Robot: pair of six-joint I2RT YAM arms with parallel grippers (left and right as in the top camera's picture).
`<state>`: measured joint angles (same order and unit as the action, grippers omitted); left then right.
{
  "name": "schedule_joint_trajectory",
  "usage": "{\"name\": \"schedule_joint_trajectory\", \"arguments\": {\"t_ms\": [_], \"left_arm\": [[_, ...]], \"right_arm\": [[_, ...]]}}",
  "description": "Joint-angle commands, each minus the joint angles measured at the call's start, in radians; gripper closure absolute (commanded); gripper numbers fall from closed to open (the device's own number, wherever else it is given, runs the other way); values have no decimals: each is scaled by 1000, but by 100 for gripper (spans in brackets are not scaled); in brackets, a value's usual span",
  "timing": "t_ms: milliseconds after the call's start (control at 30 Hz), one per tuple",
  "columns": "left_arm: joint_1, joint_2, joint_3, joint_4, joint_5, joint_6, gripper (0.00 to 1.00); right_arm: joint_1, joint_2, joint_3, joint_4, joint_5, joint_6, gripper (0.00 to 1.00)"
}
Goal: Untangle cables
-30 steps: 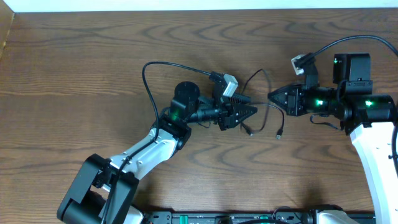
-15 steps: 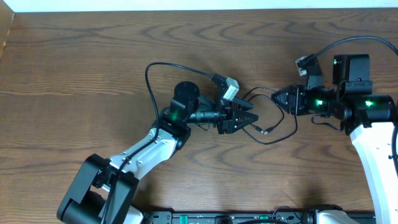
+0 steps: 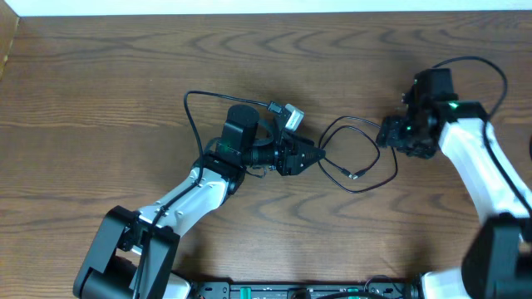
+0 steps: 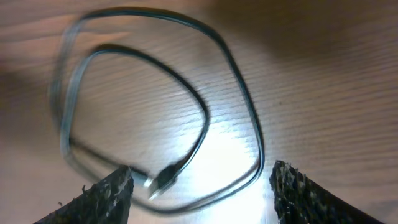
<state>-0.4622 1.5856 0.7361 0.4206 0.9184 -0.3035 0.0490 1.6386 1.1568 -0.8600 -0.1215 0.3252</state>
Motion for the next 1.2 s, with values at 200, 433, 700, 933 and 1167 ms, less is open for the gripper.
{"name": "schedule_joint_trajectory", "arguments": {"t_ms": [200, 433, 700, 933, 1167], "left_arm": [[-2, -13, 6, -70, -104, 41, 46], [-2, -13, 6, -85, -93, 40, 46], [-2, -13, 6, -91, -93, 40, 46], [-2, -13, 6, -106, -93, 40, 46], [-2, -13, 6, -106, -93, 21, 46]], "right_arm": [[-8, 185, -9, 61, 44, 94, 32], [-8, 244, -9, 95, 48, 109, 30], [-3, 291, -10, 100, 49, 108, 31], [20, 298, -14, 116, 83, 108, 59], [61, 350, -29, 111, 87, 55, 85]]}}
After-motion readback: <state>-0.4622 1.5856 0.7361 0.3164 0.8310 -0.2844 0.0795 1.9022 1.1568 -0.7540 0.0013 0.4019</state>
